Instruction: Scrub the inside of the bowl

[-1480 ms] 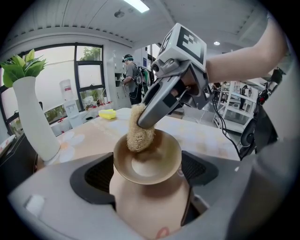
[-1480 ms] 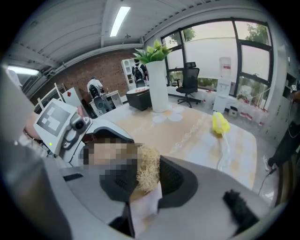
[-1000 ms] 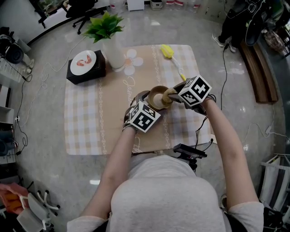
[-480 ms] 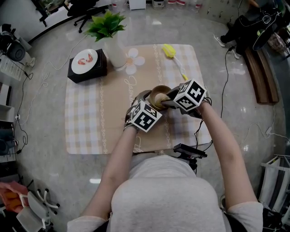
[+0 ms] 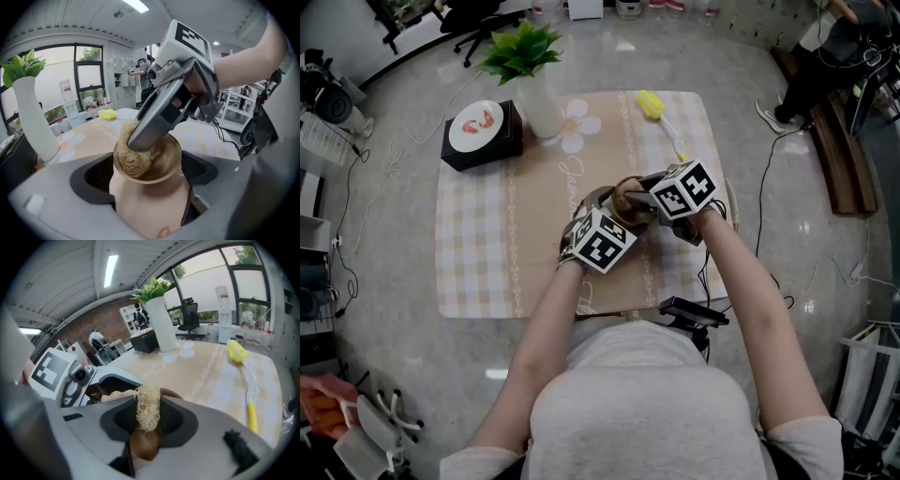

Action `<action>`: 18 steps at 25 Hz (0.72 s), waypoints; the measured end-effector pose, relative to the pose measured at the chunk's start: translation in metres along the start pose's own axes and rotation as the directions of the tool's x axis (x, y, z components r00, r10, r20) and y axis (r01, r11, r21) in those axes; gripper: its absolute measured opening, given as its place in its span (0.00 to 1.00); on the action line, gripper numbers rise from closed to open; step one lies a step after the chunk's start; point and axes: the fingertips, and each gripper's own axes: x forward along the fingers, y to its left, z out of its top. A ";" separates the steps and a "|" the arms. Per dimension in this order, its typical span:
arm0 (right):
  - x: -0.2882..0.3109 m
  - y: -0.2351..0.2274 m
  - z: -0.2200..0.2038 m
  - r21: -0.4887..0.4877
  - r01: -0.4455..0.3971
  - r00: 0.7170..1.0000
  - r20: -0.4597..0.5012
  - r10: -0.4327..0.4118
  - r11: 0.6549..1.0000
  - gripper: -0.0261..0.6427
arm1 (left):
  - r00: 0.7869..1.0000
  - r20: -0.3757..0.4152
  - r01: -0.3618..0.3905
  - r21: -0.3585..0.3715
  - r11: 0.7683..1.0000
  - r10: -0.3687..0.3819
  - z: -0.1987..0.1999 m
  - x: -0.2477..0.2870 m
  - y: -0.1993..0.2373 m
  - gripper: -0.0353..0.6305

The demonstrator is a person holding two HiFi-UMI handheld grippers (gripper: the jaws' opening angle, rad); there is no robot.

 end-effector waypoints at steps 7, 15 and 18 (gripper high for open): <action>-0.005 -0.024 -0.004 0.023 0.141 0.990 0.024 -0.142 0.990 0.19 | 1.000 -0.002 -0.001 0.007 1.000 0.002 -0.001 0.001 0.001 0.75; -0.016 -0.032 -0.013 -0.067 0.224 0.970 -0.084 -0.229 0.972 0.19 | 1.000 -0.005 -0.002 0.011 1.000 0.002 -0.001 0.001 0.001 0.75; -0.021 -0.032 -0.020 -0.088 0.227 0.961 -0.144 -0.238 0.970 0.19 | 1.000 -0.007 -0.002 0.012 1.000 0.002 -0.002 0.001 0.001 0.75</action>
